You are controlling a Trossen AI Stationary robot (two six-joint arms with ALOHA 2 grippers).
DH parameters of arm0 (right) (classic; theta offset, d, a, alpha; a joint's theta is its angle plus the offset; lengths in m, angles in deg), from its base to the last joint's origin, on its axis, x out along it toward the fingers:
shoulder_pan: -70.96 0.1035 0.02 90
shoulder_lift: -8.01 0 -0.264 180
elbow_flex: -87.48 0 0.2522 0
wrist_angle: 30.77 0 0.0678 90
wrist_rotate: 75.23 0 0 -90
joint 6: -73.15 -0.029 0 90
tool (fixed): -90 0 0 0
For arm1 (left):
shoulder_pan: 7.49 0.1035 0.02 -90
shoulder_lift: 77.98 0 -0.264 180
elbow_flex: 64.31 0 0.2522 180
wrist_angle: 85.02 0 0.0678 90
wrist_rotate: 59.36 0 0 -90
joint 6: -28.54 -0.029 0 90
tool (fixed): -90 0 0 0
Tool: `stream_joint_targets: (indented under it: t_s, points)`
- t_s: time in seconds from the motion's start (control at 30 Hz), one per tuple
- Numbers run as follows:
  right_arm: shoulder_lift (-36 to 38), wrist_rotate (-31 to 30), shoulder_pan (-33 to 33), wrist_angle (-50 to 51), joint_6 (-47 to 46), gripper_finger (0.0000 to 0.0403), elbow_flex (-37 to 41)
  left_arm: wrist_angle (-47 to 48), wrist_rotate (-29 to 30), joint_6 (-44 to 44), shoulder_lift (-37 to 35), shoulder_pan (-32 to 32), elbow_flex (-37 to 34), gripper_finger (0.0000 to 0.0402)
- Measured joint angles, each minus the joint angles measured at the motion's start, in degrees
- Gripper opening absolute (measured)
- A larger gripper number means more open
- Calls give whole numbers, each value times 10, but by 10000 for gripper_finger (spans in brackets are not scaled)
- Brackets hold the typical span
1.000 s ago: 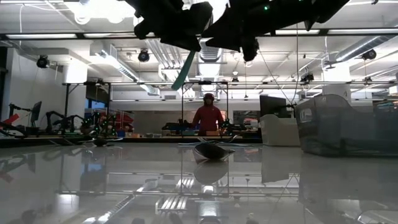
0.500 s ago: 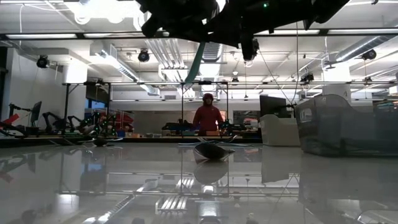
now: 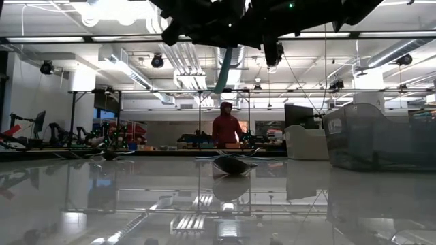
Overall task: Sort silverware by color (type)
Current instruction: Put the light blue spoon into the gray bin
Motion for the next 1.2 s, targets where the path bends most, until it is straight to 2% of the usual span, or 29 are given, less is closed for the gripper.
stream_joint_targets:
  t_s: [0.33, 0.57, 0.77, 0.97, 1.1, 1.2]
  points:
    - [5, -4, -2, 21, 7, 8, -1, 1, 12, -52, 6, 0, 13, 44]
    - [51, -139, -11, 118, 66, 8, 0, 7, 14, -58, 3, -1, 15, 48]
    - [114, -268, -33, 261, 100, 8, 0, 8, 14, -57, 0, -1, 15, 49]
    - [157, -337, -65, 444, 67, 8, 0, 17, 15, -56, 0, -1, 15, 49]
    - [151, -366, -90, 561, 5, 8, 0, 19, 15, -56, 0, -1, 15, 50]
    - [124, -376, -109, 589, -10, 8, 5, 19, 15, -56, 0, -2, 15, 50]
